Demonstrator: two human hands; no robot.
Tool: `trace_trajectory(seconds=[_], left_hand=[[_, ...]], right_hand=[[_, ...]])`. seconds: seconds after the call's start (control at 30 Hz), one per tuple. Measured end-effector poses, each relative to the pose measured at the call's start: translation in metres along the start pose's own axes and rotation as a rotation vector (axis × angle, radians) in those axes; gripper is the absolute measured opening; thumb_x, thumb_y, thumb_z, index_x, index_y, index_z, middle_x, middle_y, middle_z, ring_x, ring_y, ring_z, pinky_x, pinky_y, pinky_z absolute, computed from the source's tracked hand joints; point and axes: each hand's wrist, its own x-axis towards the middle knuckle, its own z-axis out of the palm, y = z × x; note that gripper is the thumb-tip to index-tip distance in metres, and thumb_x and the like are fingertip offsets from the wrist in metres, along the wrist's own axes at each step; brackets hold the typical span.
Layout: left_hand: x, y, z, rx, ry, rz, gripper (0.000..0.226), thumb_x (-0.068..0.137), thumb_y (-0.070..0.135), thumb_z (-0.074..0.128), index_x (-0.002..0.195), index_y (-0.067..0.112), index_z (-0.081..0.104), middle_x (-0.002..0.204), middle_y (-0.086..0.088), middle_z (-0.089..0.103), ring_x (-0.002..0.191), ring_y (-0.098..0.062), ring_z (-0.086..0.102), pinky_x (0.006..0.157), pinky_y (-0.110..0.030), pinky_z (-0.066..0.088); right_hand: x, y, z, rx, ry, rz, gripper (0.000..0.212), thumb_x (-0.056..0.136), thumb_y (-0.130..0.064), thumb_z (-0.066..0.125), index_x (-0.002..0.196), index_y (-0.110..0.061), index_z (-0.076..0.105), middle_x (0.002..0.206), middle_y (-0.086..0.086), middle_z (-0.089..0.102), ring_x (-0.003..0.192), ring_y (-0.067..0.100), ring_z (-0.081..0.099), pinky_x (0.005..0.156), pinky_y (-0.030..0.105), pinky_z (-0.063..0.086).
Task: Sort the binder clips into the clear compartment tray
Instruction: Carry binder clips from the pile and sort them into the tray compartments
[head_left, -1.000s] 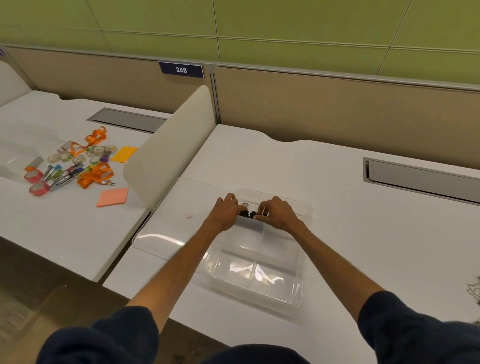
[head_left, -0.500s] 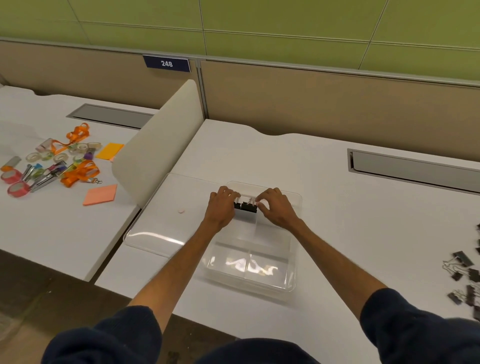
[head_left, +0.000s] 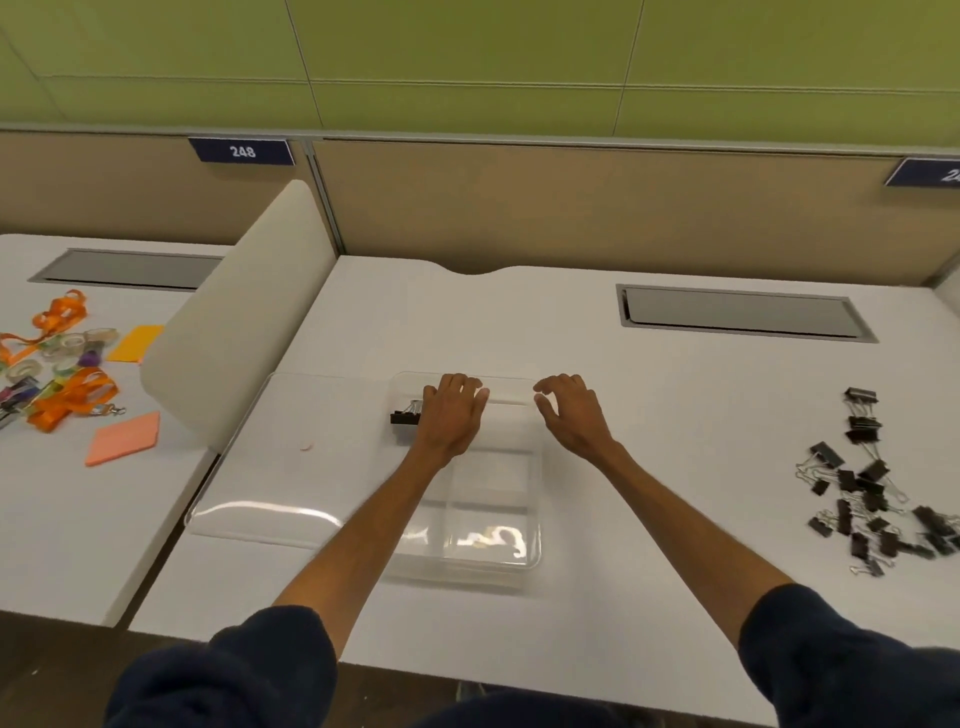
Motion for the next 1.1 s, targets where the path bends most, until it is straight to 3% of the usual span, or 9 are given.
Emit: trace_trajectory(seconds=[0.2,0.5,0.9,1.1], left_hand=[[0.012,0.055,0.020,0.013,0.018,0.105,0.054,0.097,0.046,0.019,0.112,0.016,0.061,0.112,0.000,0.062,0.113,-0.022,0.051,0.086,-0.042,0.038],[0.016,0.176,0.073,0.068,0.016,0.247,0.033,0.097,0.034,0.032,0.107,0.018,0.059,0.106,0.002,0.061,0.117,-0.020,0.047,0.092,-0.045,0.033],[0.033,0.336,0.128,-0.036,-0.236,0.347,0.033,0.099,0.027,0.041,0.129,0.016,0.051,0.126,-0.003,0.056,0.120,-0.024,0.047,0.090,-0.042,0.037],[0.038,0.396,0.144,-0.092,-0.276,0.434,0.036,0.094,0.008,0.044,0.128,0.016,0.051,0.121,-0.004,0.057,0.114,-0.025,0.049,0.088,-0.036,0.036]], right_hand=[[-0.028,0.056,-0.039,0.018,0.021,0.100,0.025,0.100,-0.031,0.044,0.117,-0.020,0.059,0.114,-0.004,0.060,0.112,0.019,0.047,0.087,0.038,0.037],[-0.093,0.169,-0.112,-0.023,-0.036,0.253,0.031,0.101,-0.035,0.042,0.124,-0.020,0.055,0.120,-0.002,0.057,0.118,0.019,0.045,0.092,0.041,0.037],[-0.161,0.301,-0.197,-0.068,-0.011,0.377,0.026,0.098,-0.024,0.048,0.120,-0.015,0.057,0.117,0.006,0.058,0.114,0.026,0.050,0.088,0.042,0.045],[-0.179,0.340,-0.224,-0.086,-0.060,0.472,0.034,0.094,-0.012,0.044,0.125,-0.021,0.054,0.133,0.005,0.051,0.127,0.024,0.042,0.101,0.046,0.039]])
